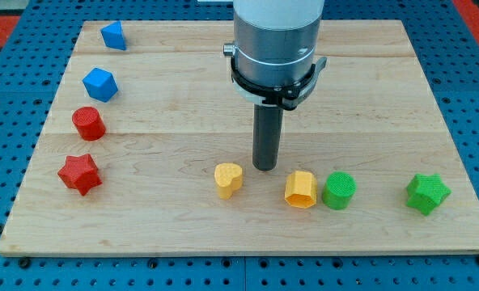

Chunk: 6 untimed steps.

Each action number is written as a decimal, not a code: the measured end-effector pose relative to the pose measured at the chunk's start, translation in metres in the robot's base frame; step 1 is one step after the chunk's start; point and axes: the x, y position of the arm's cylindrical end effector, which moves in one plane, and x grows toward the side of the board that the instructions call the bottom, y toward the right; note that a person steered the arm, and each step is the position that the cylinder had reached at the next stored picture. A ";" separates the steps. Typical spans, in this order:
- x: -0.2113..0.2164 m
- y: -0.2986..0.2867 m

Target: Move your arm closer to the blue cube

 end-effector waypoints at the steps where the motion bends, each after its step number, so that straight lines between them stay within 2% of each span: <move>1: 0.000 0.000; 3: -0.011 -0.006; 4: -0.032 -0.033; 5: -0.047 -0.080; 6: -0.090 -0.176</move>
